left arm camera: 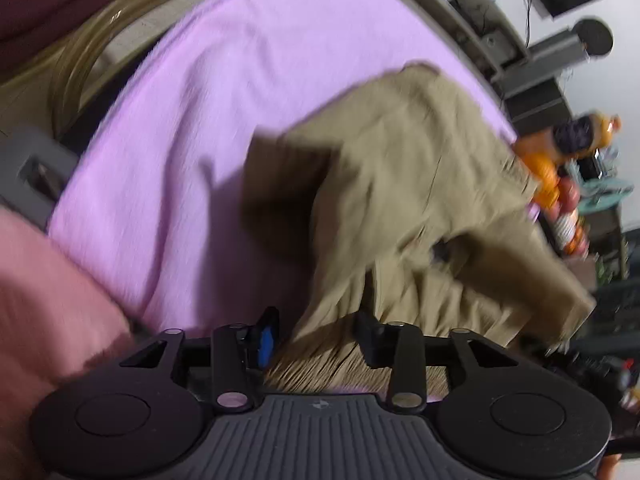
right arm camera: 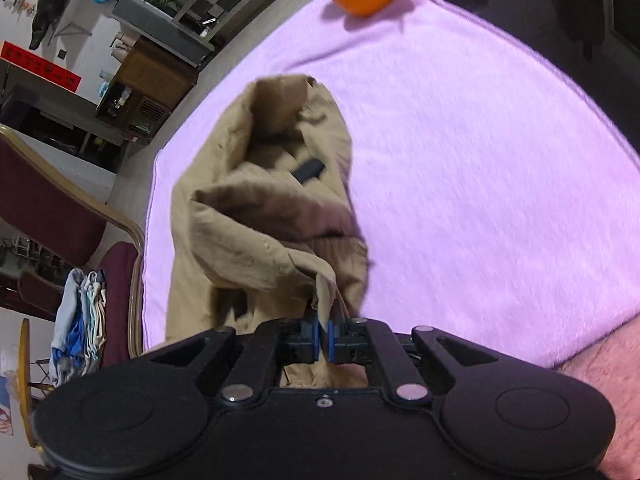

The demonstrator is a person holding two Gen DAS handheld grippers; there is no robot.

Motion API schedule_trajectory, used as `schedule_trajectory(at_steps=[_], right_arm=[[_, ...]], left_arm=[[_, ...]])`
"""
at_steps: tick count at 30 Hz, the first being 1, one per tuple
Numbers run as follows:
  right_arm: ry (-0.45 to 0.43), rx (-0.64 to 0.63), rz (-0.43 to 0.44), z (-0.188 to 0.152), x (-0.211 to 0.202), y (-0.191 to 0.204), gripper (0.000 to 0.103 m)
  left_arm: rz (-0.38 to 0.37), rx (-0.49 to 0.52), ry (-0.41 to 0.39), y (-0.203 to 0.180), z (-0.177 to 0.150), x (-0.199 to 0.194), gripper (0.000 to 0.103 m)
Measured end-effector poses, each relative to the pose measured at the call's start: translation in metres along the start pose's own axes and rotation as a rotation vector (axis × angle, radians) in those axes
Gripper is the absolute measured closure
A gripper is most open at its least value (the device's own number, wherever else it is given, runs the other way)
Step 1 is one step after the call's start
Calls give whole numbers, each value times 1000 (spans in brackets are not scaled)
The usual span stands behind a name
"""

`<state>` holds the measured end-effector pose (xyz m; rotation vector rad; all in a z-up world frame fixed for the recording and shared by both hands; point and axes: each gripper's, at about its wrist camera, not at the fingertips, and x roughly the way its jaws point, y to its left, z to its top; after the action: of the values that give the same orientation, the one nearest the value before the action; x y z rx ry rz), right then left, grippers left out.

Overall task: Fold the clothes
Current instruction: 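Lift the trousers high with both grippers and shake them out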

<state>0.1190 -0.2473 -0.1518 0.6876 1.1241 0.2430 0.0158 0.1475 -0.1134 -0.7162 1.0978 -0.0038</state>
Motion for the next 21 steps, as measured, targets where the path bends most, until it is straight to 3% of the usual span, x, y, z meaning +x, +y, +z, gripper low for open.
schedule_trajectory(at_steps=[6, 8, 9, 10, 11, 12, 15, 16, 17, 21], right_arm=[[-24, -40, 70, -10, -2, -5, 90], [-25, -80, 85, -13, -2, -3, 63], [-26, -101, 92, -15, -2, -2, 55], [-21, -125, 96, -17, 0, -1, 39], [-12, -151, 91, -19, 3, 0, 31], [1, -179, 73, -21, 7, 1, 30], [29, -256, -6, -27, 19, 4, 35], [31, -265, -9, -29, 21, 4, 57], [33, -274, -12, -31, 22, 4, 91], [-10, -252, 59, -37, -7, 19, 95]], left_arm=[[44, 176, -82, -19, -8, 5, 61], [45, 231, -115, -27, -11, 6, 61], [49, 259, -133, -29, -13, 6, 61], [62, 279, -145, -31, -14, 8, 60], [77, 298, -156, -33, -15, 11, 60], [92, 316, -167, -35, -16, 14, 60], [119, 336, -149, -37, -17, 24, 64], [118, 341, -141, -37, -18, 25, 75], [104, 324, -108, -36, -16, 24, 93], [42, 243, 33, -34, -7, 19, 101]])
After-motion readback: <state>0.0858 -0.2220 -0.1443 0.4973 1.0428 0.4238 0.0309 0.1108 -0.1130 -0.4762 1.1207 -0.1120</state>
